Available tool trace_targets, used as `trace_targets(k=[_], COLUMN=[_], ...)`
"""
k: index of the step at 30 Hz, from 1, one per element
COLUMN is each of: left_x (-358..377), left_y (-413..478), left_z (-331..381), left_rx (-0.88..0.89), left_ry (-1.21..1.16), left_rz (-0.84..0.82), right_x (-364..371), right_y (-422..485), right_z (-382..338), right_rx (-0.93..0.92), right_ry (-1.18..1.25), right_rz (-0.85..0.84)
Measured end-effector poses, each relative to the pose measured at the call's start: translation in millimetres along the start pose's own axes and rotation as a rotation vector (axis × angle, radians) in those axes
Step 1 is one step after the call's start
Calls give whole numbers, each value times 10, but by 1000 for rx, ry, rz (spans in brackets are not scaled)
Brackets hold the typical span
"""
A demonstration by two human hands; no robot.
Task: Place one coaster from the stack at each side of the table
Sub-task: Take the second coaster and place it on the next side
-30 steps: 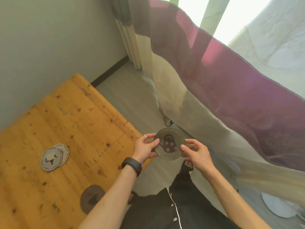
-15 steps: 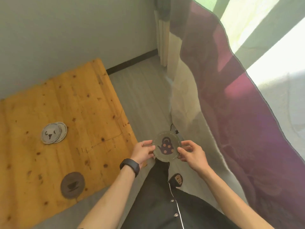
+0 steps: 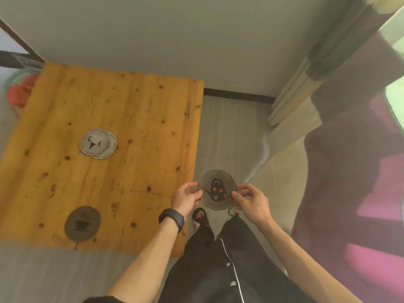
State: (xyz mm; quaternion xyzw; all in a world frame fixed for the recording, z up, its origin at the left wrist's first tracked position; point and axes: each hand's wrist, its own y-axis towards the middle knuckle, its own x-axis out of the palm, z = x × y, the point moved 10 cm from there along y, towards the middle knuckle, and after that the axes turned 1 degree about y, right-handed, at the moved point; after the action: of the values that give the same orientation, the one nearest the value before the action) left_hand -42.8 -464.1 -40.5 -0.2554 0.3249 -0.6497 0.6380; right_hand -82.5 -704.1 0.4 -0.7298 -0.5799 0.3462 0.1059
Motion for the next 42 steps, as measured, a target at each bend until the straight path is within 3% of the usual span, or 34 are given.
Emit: trace_targets(k=[13,17,24,31,42], left_x=[-541,-454,-194,-21,-241], left_y=[635,784,915,1100,1293], left_z=[298,308,111,-90,-284], left_rx=[-155,-258,-397,-529,-581], left_ry=[-405,-576,-671,-716,-642], left_rz=[496,659,889,1020,1092], right_x=[1059,1502,2165,2531,2754], right_y=[1729,2238,2614,2852,2987], right_z=[-1573,-1820,-1913,-1649,-1562], right_rx=[-344,-417,-575,-628,-663], right_ry=[-535,-754,-1041,-1172,-1121], right_rz=[-460,-646,-927,-1006,-905])
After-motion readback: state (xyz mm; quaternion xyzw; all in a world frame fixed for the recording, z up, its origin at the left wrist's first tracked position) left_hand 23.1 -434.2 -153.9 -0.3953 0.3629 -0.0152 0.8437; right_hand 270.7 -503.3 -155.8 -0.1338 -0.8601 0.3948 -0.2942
